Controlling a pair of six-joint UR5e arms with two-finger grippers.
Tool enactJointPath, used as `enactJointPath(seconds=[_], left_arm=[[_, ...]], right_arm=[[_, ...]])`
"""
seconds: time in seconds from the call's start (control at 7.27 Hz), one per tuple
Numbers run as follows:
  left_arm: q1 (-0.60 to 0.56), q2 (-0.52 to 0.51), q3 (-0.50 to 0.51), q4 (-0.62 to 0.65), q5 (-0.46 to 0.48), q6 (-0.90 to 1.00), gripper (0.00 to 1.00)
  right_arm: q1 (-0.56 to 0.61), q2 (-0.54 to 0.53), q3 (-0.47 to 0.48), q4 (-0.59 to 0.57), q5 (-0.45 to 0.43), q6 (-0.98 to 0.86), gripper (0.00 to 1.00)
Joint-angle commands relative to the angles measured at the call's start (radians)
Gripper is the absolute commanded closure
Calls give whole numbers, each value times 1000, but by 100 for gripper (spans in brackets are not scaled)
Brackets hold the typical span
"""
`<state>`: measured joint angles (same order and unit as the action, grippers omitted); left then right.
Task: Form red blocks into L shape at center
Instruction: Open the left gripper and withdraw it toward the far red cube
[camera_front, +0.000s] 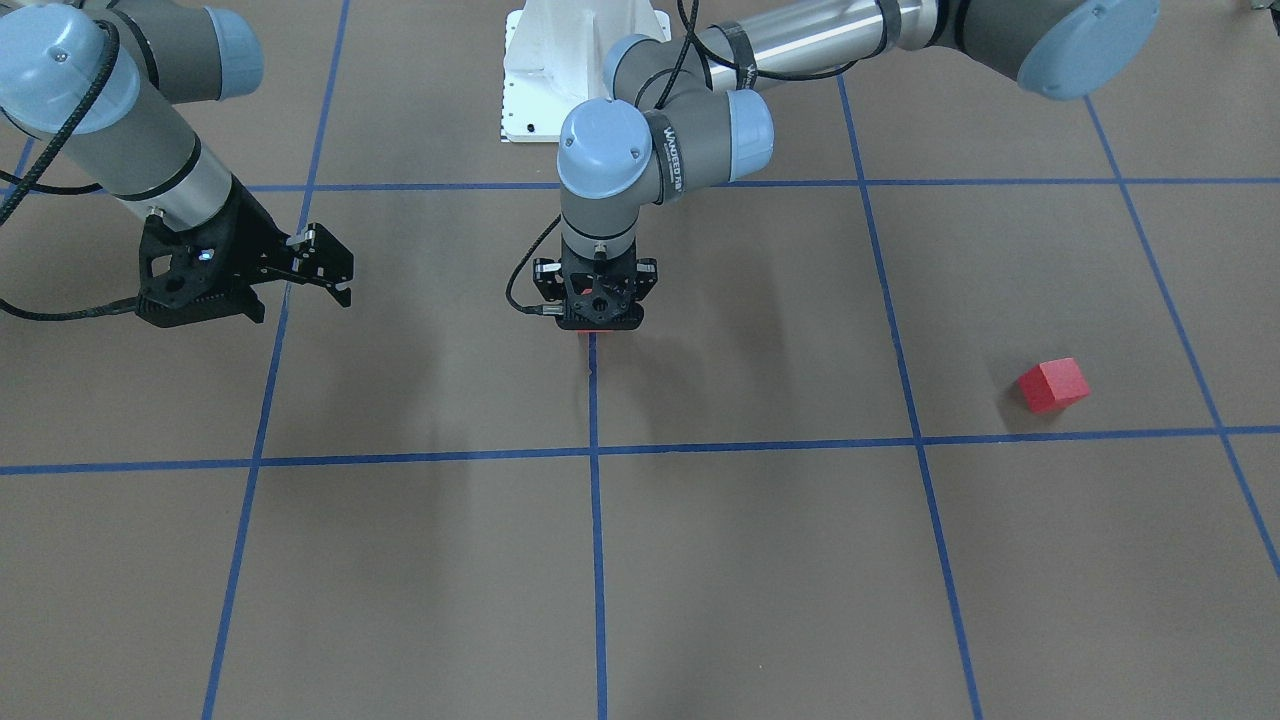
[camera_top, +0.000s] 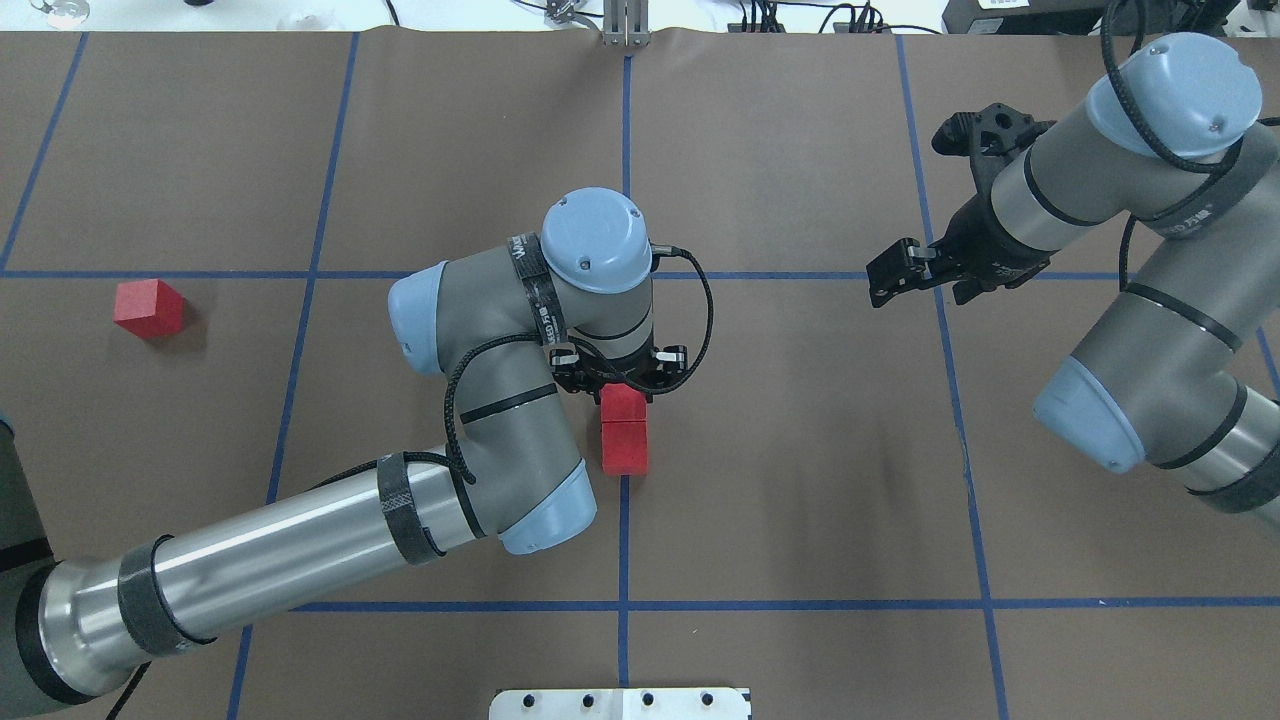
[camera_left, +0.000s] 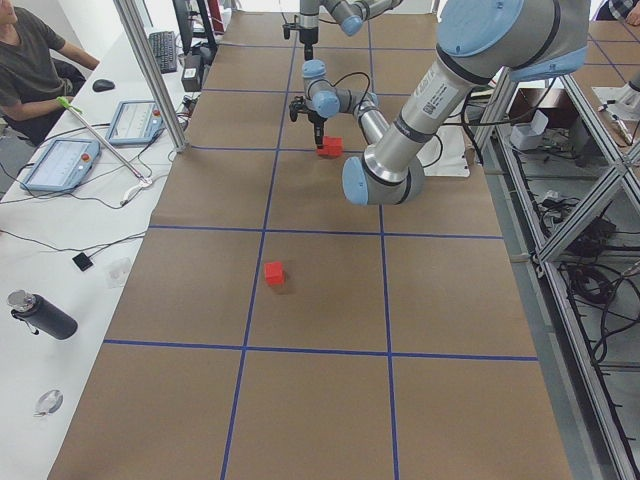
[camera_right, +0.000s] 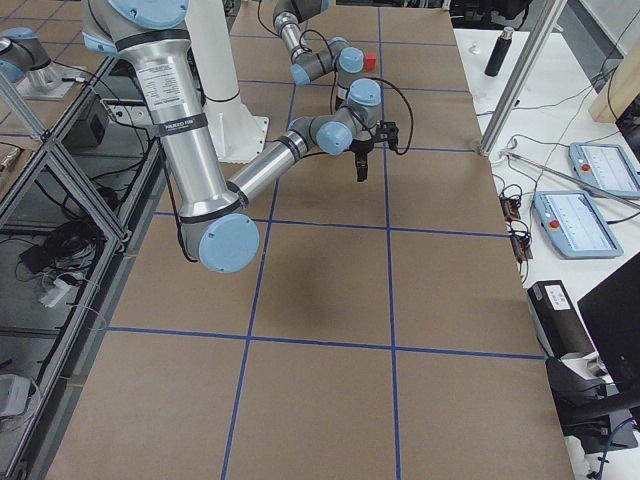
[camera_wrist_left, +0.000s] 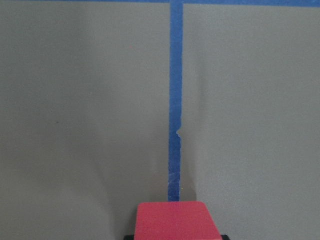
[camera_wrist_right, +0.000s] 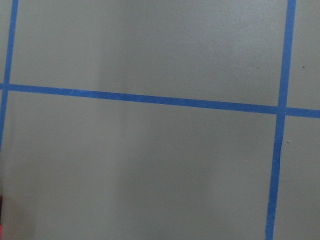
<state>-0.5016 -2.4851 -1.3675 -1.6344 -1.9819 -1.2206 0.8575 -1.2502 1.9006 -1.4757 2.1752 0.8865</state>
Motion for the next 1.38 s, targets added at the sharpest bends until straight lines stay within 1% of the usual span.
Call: enactJointPath(seconds=[0.0, 0.14, 0.28, 0.41, 0.55, 0.69, 0.83, 0.96, 1.1, 1.24], left_arm=[[0, 2, 1, -1, 0, 0, 1], [3, 3, -1, -1, 0, -3, 0], [-6, 3, -24, 4, -2, -2, 0], [-35, 30, -103, 13, -8, 3, 0], [-82, 125, -205, 13, -65, 10, 0], [-144, 267, -341, 8, -95, 30, 0], [-187, 432, -473, 11, -97, 191, 0], [-272, 587, -532, 4, -106, 326, 0], [-384, 712, -550, -2, -162, 451, 0], [-453, 777, -539, -4, -179, 475, 0]], right_arm=[[0, 0, 0, 0, 0, 0, 0], [0, 0, -1, 0, 0, 0, 0], [0, 0, -2, 0, 2, 0, 0], [0, 0, -3, 0, 0, -4, 0], [0, 0, -5, 0, 2, -5, 0], [0, 2, -3, 0, 2, -5, 0], [0, 2, -3, 0, 0, -5, 0], [0, 2, -5, 0, -1, -5, 0], [0, 2, -5, 0, -8, -5, 0], [0, 2, 0, 0, -9, 0, 0]])
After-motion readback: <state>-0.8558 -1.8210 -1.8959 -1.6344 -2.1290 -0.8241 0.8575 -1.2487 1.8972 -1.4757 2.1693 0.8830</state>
